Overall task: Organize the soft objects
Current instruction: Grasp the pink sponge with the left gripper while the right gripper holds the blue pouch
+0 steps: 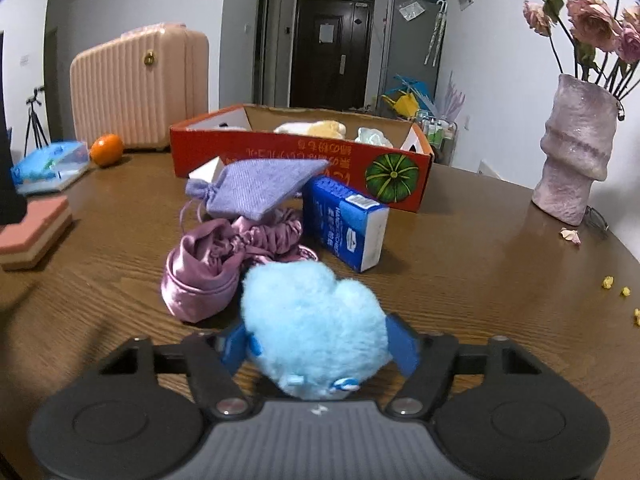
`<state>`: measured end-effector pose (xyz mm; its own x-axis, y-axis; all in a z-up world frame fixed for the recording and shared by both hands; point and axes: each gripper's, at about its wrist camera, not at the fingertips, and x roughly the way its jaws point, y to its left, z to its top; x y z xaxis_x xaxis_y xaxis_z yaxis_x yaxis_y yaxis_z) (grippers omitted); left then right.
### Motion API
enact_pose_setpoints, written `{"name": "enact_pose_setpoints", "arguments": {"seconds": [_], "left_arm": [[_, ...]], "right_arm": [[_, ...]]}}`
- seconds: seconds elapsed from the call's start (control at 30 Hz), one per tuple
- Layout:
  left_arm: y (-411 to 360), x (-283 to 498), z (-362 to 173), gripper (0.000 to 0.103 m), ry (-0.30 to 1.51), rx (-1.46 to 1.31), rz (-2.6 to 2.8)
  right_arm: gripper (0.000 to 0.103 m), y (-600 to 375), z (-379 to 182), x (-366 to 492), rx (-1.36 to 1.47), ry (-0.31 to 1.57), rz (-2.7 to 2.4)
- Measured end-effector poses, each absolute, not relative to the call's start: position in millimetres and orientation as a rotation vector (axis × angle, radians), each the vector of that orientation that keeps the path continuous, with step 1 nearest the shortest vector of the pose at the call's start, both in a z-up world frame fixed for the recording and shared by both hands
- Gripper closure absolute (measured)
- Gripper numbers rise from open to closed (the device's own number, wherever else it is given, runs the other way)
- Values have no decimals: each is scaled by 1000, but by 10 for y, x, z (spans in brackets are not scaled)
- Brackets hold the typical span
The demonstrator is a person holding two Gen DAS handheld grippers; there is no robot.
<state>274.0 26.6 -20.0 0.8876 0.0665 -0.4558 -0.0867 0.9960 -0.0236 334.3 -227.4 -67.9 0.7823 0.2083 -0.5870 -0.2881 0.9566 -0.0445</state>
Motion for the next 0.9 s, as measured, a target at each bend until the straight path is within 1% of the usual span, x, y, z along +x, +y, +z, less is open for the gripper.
{"name": "enact_pose_setpoints", "arguments": {"seconds": [0.03,0.07,0.33,0.37,0.4,0.43,0.63,0.9], "left_arm": [[266,2744,-197,0,472,-43,81],[269,2746,-195,0,471,-43,82],[446,2821,-208,0,477,-50,132],[491,2842,-218,0,484,-52,141],[528,2858,-228,0,490,-54,147],[571,2881,-240,0,497,-55,154],[740,3013,-323,0,537,-45,190],[945,3321,-553,0,642,-40,240]], "right_arm": [[42,-2285,-660,3321,-127,605,271],[43,-2291,-642,3310,-123,593,268],[45,-2343,-562,3211,-110,522,218],[48,-2347,-555,3202,-112,512,211],[63,-2349,-548,3193,-114,504,207],[65,-2352,-545,3191,-116,500,201],[66,-2364,-546,3204,-120,486,178],[67,-2364,-544,3193,-124,469,169]]}}
